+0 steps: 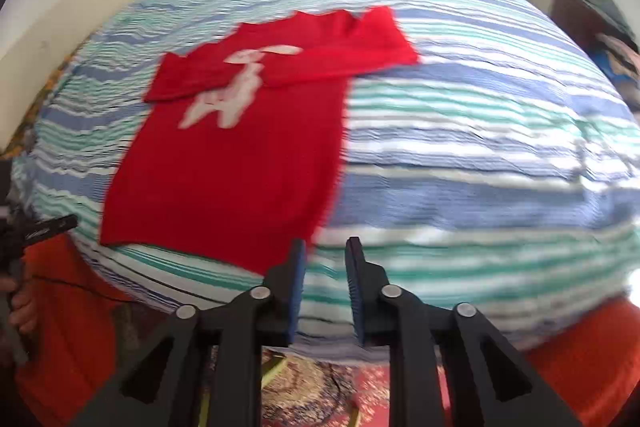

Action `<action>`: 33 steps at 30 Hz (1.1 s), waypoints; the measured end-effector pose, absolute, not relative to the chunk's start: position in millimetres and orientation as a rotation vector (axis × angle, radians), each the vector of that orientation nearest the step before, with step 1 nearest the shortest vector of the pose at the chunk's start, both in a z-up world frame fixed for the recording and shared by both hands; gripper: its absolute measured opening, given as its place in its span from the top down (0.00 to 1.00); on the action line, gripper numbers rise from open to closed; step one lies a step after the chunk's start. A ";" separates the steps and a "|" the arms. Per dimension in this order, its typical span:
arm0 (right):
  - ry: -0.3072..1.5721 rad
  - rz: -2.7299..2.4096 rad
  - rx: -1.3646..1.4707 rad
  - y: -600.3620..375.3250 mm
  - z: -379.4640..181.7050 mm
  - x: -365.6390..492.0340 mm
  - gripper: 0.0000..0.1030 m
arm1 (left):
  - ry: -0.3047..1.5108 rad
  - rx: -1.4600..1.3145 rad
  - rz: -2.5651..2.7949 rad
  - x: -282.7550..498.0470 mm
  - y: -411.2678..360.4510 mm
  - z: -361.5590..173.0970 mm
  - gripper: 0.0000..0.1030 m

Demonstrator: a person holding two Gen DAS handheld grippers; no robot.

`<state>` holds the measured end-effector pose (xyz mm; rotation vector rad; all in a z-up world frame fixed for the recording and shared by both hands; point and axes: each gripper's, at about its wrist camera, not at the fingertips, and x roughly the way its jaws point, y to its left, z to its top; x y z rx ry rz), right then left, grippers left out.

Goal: Fold small clothes
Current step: 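Open both tools to release the hem and lift away, then grasp a sleeve cuff with the right tool and pull it outward from the body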

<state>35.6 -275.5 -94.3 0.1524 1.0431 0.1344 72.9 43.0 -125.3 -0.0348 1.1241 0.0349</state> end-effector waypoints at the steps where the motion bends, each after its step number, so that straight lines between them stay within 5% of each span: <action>1: 1.040 0.163 0.150 -270.1 -99.5 40.9 0.73 | 1.105 -0.032 0.005 76.7 32.9 -126.3 0.28; 7: 1.232 0.159 0.254 -284.8 -160.4 55.7 0.74 | 1.144 -0.016 -0.025 92.3 22.9 -159.9 0.28; 11: 1.169 0.118 0.147 -293.1 -115.8 56.5 0.73 | 1.100 -0.105 0.019 88.5 45.8 -156.3 0.28; 13: 1.117 0.173 0.017 -283.3 -88.0 70.7 0.66 | 1.055 -0.178 0.039 93.1 56.8 -151.3 0.28; 15: 1.058 0.237 -0.132 -266.1 -65.8 97.3 0.49 | 1.019 -0.192 0.071 96.7 61.2 -146.7 0.28; 18: 0.976 0.342 -0.348 -231.4 -56.6 148.3 0.48 | 1.019 -0.181 0.107 99.5 62.8 -148.2 0.28; 26: 1.042 0.416 -0.694 -158.0 -153.2 264.0 0.50 | 1.066 -0.179 0.179 103.2 75.5 -161.4 0.28; 28: 1.054 0.410 -0.612 -167.1 -161.2 279.1 0.66 | 1.080 -0.188 0.191 105.6 78.6 -164.4 0.28; 29: 1.056 0.374 -0.547 -180.7 -155.5 285.3 0.93 | 1.082 -0.189 0.195 105.8 79.4 -164.3 0.28; 33: 0.957 0.189 -0.183 -290.0 -101.8 291.9 0.92 | 1.076 -0.201 0.198 104.7 81.5 -161.1 0.28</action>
